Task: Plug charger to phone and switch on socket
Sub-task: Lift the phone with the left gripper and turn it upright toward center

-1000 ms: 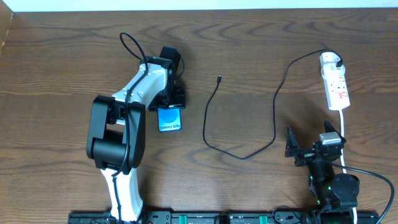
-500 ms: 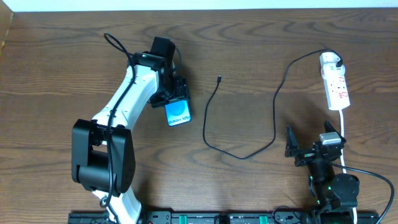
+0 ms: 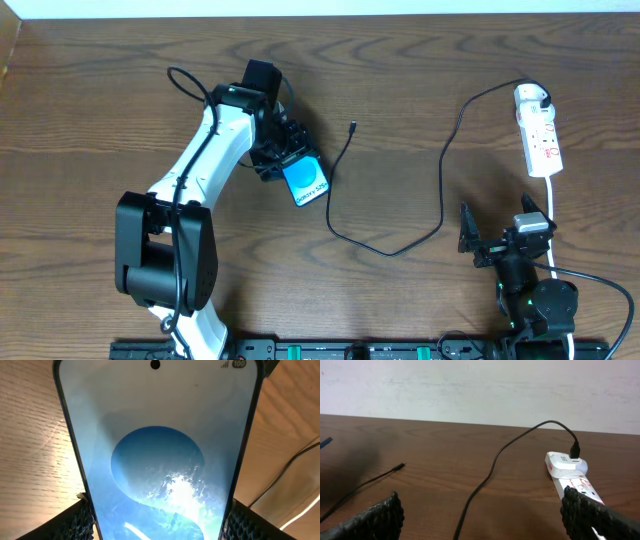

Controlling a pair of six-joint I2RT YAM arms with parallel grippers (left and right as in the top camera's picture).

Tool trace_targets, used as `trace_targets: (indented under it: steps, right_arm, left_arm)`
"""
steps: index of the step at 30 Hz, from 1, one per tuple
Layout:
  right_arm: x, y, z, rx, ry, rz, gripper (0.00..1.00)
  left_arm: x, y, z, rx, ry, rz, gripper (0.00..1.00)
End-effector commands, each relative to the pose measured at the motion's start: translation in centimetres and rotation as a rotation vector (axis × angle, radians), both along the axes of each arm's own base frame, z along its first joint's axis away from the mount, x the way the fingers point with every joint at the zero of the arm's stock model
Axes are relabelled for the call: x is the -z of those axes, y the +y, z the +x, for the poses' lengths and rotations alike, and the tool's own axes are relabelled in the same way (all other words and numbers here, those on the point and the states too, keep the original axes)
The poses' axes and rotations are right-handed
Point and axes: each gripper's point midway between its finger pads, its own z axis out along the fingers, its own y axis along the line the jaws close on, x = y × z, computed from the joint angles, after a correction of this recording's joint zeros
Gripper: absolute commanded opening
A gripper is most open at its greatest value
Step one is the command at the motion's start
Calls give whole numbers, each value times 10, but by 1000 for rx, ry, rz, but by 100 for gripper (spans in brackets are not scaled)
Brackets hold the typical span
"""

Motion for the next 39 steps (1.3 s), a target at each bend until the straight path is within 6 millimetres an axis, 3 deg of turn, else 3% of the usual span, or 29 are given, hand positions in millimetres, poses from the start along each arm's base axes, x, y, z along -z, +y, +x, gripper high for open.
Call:
trace_targets:
  steps: [1,10,17,26,39]
  right_arm:
    - [1,0,0,2,1,-4,99]
    - [1,0,0,2,1,-4,99]
    - [1,0,0,2,1,-4,99]
    - [1,0,0,2,1,-4,99]
    - [1,0,0,2,1,-4,99]
  left_arm:
    - [-7,-5,6,-119,26,-41,64]
    - [-9,-8,14,-328,87,-72,64]
    - [-23,-30,15,-322,124,-216,64]
    - [-37,-44,9,-414,258,-349,64]
    - [-59,-40,13,-559,431,-514,64]
